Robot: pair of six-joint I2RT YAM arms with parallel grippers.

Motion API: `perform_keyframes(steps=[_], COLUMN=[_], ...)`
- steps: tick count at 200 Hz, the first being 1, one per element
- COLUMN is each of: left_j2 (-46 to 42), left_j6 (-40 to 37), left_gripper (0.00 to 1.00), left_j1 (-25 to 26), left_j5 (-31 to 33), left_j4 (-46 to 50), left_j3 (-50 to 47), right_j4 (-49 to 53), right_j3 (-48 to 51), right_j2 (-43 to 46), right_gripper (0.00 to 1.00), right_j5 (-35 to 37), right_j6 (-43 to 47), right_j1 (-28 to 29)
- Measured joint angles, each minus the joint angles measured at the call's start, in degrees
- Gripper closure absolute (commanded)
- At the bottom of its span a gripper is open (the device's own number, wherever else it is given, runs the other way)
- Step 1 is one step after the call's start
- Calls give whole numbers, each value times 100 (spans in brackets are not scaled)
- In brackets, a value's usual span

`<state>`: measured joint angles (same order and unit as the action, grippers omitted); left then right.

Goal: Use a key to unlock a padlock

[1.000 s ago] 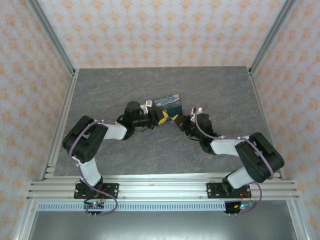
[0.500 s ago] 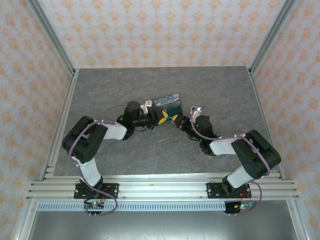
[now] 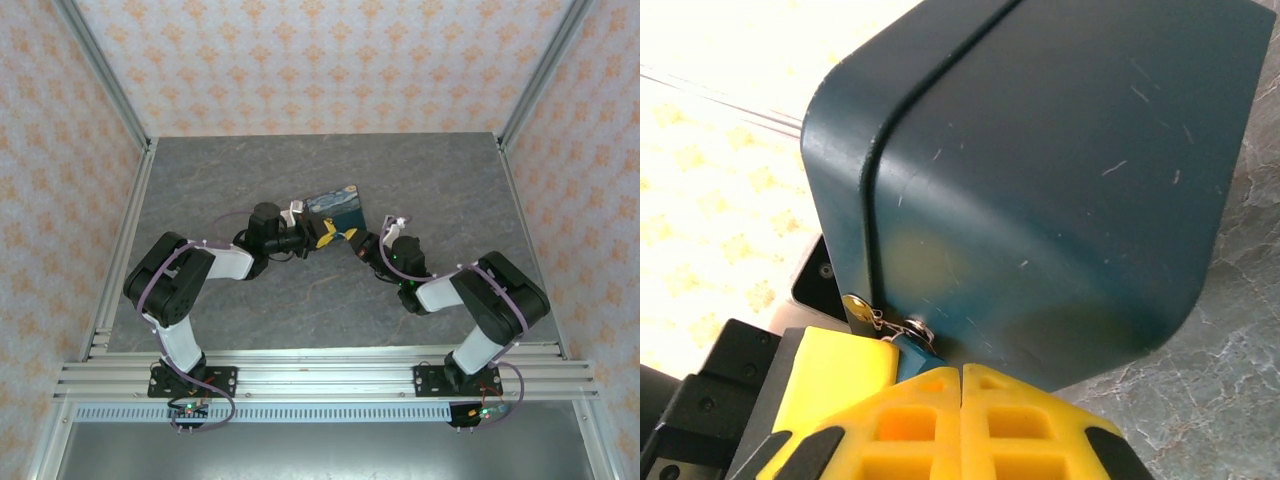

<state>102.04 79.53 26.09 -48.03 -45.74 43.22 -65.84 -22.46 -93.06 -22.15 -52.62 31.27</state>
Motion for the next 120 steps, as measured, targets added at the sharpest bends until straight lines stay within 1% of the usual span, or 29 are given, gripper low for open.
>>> perform_keyframes(steps=[53, 120], left_j2=[-103, -164], left_j6=[22, 59], left_gripper=[100, 100], left_j1=[4, 4], left_j5=[70, 203], left_j4=[-4, 7], left_j3=[0, 0], right_j4=[-120, -103], right_j3=[-20, -83], right_j2=[-22, -20], right_gripper=[100, 100], right_j5=[-7, 22], right_j6=[-752, -997], right_j1=[15, 59])
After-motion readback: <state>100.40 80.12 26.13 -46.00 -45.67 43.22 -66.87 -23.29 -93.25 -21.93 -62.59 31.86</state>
